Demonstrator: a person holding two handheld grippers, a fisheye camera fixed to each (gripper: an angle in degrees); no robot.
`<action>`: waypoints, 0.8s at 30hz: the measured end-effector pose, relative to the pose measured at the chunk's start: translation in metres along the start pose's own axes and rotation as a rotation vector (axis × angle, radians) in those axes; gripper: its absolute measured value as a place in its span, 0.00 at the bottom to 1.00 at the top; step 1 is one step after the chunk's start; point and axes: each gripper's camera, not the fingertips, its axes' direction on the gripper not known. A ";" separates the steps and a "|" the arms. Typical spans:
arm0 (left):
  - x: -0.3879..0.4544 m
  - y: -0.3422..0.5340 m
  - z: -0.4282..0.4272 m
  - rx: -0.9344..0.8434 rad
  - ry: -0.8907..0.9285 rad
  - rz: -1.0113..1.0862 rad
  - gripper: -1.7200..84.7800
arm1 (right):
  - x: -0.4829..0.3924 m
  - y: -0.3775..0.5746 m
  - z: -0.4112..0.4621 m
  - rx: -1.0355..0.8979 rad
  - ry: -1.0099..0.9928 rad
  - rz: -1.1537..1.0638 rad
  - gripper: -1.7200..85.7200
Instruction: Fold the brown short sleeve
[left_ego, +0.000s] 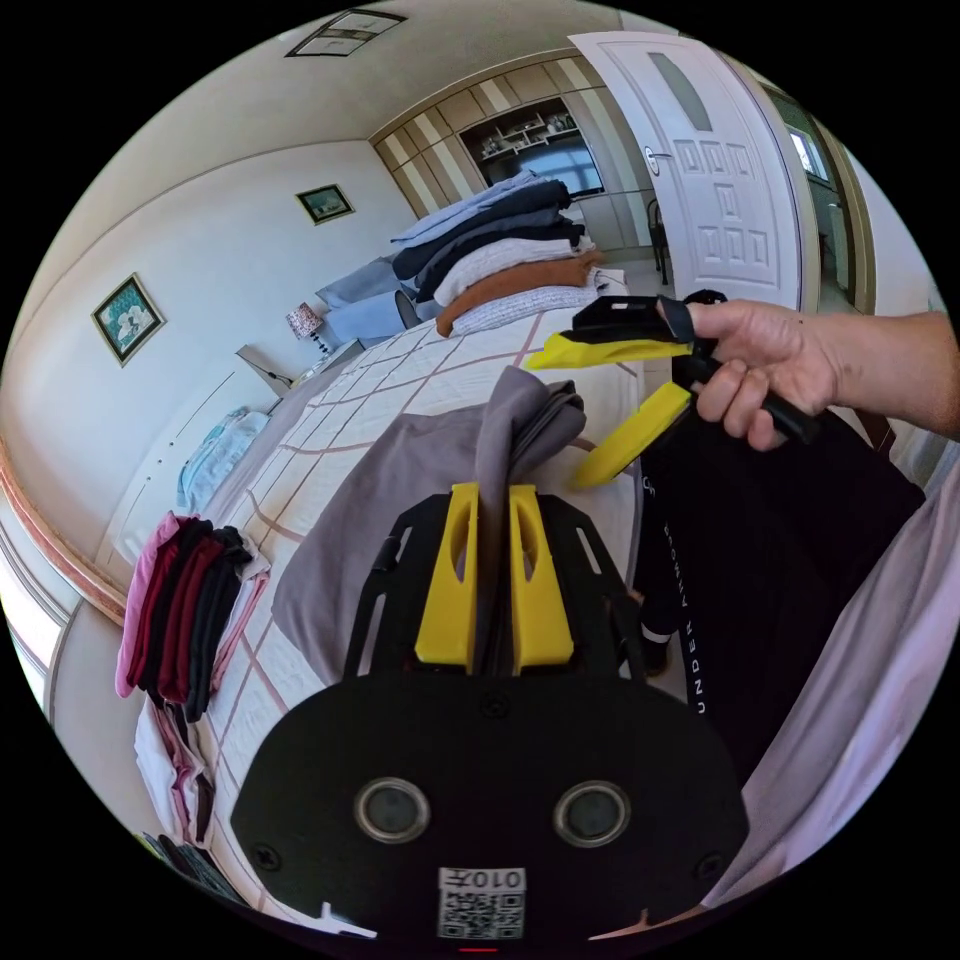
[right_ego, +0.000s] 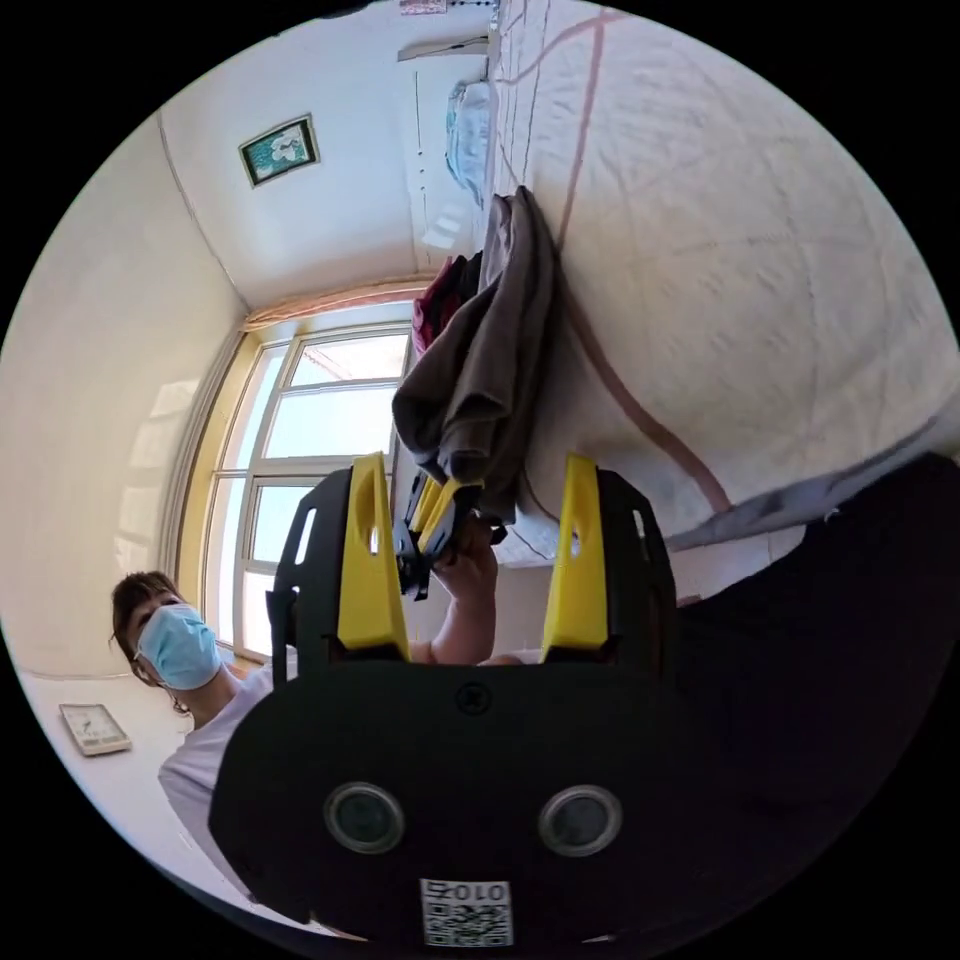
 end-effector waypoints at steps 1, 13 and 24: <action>-0.002 0.002 0.001 -0.004 -0.011 0.017 0.08 | -0.007 -0.011 -0.002 -0.009 0.035 -0.014 0.26; -0.139 0.113 -0.033 0.001 0.351 -0.503 0.13 | -0.028 -0.048 -0.043 -0.057 0.182 -0.052 0.11; -0.215 0.316 0.046 0.234 0.991 -1.425 0.22 | -0.066 -0.069 -0.027 -0.062 0.014 -0.135 0.10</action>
